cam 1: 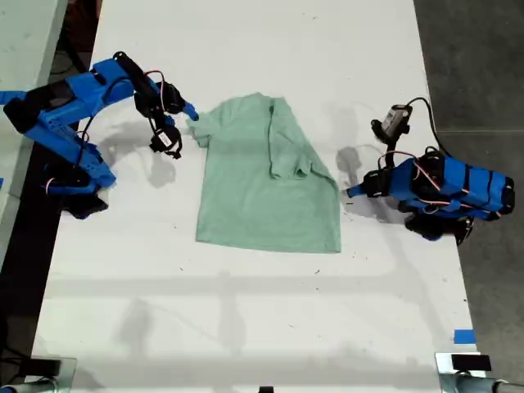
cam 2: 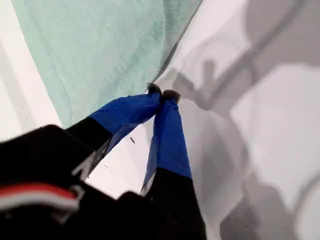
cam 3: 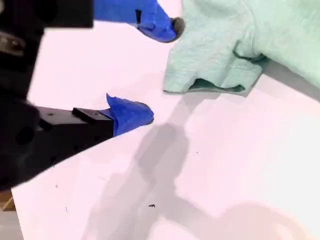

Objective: Fold t shirt

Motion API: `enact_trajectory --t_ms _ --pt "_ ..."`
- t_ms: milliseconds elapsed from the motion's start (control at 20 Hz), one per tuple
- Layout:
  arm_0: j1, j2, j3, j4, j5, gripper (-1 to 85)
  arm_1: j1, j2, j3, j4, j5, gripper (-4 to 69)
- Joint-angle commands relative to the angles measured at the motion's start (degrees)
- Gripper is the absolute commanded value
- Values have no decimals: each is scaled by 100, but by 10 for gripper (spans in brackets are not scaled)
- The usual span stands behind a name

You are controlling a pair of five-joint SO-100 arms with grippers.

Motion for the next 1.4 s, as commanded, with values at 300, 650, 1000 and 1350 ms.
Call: enact_trajectory --t_ms 300,650,1000,1350 --pt "-202 -1688 -914 -835 360 222 -53 79 325 -141 -62 8" --pt "-26 -4175 -2250 53 -281 -3 -9 79 325 -141 -88 8" --pt "35 -2268 -984 519 -1274 -3 -18 79 325 -141 -88 8" --pt "492 -3366 -5774 2021 -791 -3 -18 79 325 -141 -97 8"
